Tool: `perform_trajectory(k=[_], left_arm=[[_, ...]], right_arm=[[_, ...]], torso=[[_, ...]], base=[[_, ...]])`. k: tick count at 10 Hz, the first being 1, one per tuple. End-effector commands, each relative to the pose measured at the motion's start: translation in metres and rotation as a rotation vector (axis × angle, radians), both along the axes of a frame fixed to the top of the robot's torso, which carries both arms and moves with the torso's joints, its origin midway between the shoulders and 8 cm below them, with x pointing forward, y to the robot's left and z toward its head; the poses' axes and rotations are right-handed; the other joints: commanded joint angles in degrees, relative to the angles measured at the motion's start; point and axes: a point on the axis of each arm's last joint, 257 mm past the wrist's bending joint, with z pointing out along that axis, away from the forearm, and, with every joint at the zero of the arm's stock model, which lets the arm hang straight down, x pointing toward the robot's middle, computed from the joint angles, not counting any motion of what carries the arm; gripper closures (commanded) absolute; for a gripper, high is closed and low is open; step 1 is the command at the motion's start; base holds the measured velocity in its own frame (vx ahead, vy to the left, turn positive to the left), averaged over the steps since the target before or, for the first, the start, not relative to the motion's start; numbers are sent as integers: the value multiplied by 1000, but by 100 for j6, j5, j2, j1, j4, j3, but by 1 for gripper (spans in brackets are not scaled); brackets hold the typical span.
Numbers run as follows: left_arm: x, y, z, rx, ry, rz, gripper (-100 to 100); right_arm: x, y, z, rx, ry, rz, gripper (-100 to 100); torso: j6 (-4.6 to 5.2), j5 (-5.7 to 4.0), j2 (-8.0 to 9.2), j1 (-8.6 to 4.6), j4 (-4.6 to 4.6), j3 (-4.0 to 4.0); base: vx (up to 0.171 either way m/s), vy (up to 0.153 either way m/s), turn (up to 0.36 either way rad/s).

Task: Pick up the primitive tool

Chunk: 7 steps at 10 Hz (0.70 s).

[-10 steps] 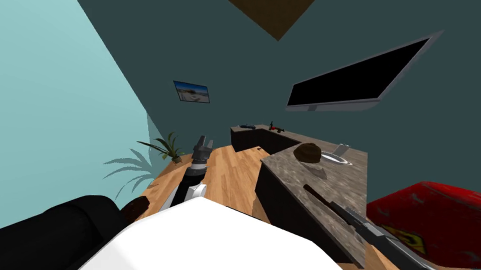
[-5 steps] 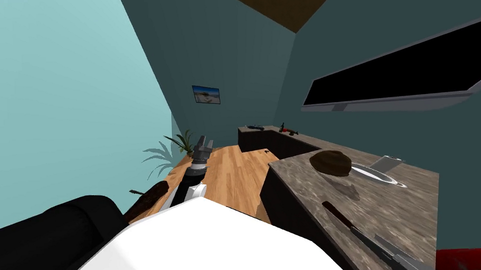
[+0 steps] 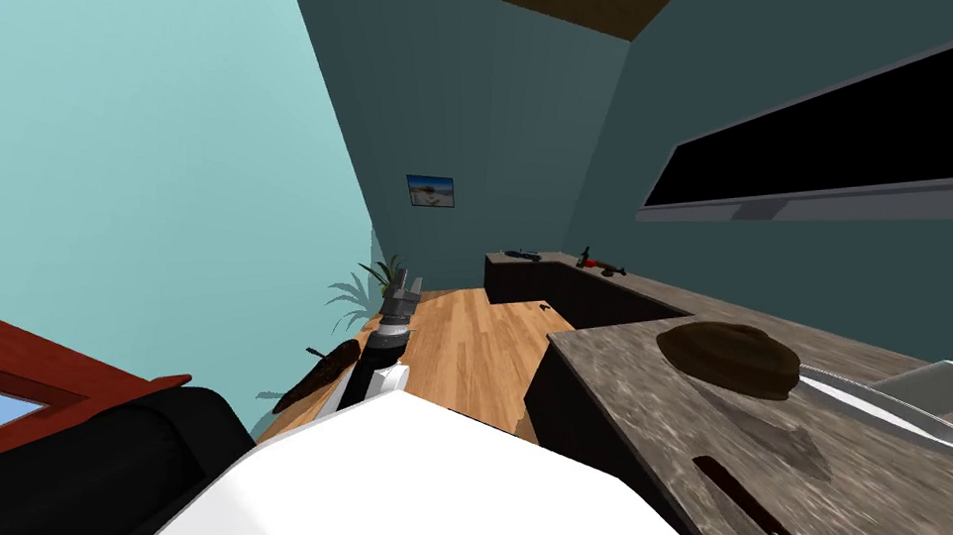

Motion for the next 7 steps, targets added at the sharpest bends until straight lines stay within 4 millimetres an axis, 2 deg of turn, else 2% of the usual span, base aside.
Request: perform_trajectory(k=[1,2,3,4,7], left_arm=[[0,0,0,0,0,0,0],[0,0,0,0,0,0,0],[0,0,0,0,0,0,0],[0,0,0,0,0,0,0],[0,0,0,0,0,0,0]], right_arm=[[-21,-12,-7,-54,73,11,-100],[-38,-25,-12,-92,131,19,-100],[-38,-25,-12,-94,132,20,-100],[-56,-36,-17,-128,190,30,-100],[-110,-58,-30,-200,359,68,-100]], torso=[[0,0,0,0,0,0],[-5,1,0,3,0,0],[-7,2,-5,2,-1,-3],[2,0,-1,2,0,-1],[-5,1,-9,6,-2,-5]], base=[[32,-12,216],[46,-15,372],[31,-22,94],[29,-3,133],[50,-5,289]])
